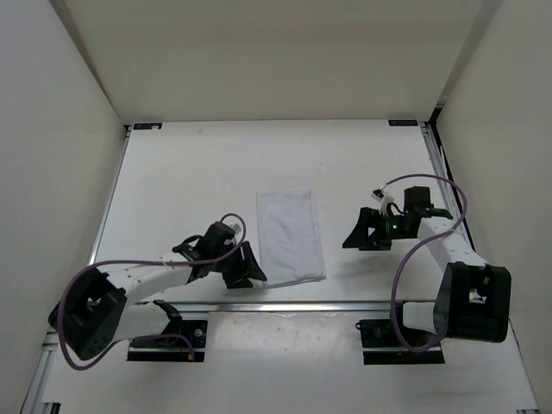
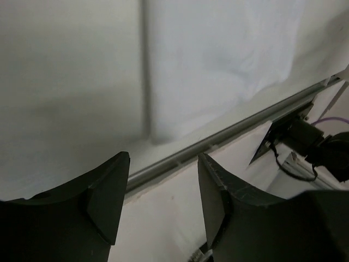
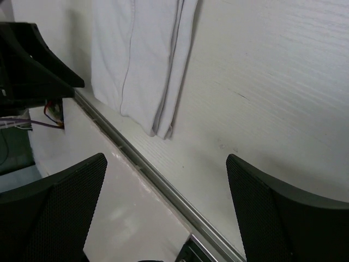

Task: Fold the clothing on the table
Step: Fold the skirt

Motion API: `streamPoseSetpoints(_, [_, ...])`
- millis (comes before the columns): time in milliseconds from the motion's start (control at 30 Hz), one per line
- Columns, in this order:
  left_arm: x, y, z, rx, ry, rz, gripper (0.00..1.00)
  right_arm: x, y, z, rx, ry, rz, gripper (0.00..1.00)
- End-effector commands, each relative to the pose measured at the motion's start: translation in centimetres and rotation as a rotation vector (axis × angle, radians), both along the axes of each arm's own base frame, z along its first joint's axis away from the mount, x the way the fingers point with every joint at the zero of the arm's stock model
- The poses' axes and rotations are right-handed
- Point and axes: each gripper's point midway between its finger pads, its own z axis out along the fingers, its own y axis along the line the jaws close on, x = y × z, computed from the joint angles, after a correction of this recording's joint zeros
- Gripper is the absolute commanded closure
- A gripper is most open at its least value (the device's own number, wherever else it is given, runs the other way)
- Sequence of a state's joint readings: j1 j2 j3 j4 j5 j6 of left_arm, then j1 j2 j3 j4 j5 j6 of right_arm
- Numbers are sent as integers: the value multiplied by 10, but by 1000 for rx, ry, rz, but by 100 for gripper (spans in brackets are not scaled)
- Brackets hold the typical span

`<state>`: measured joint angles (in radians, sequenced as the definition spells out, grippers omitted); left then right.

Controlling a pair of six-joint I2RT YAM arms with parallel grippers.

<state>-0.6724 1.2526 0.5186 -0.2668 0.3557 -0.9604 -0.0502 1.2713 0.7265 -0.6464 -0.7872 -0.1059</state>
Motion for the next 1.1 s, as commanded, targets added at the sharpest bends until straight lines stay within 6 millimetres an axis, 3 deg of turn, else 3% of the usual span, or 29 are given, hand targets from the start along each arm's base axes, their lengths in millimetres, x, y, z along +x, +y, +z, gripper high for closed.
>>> streamPoseSetpoints(0, [0,-10,24,-174,-44,84,35,10,14,9,99,13,-19,6])
streamPoseSetpoints(200, [-4,1,11,-191,-58,133,29,8,18,9,111,48,-39,6])
streamPoseSetpoints(300, [2,0,7,-207,-75,180,29,-8,20,-2,112,89,-41,5])
streamPoseSetpoints(533, [1,2,-17,-87,-77,181,30,3,9,7,140,79,-106,5])
streamPoseSetpoints(767, [7,-20,-22,-75,-81,139,31,3,6,7,147,88,-133,5])
streamPoseSetpoints(900, [10,-39,-20,-97,-77,109,45,3,4,4,134,88,-142,5])
streamPoseSetpoints(967, [8,-41,-20,-100,-73,98,57,6,0,5,128,79,-153,6])
streamPoseSetpoints(1033, [7,-37,-21,-105,-69,111,79,7,-1,4,120,78,-158,6])
streamPoseSetpoints(1067, [6,-36,-18,-115,-67,115,85,6,-1,3,112,82,-162,6])
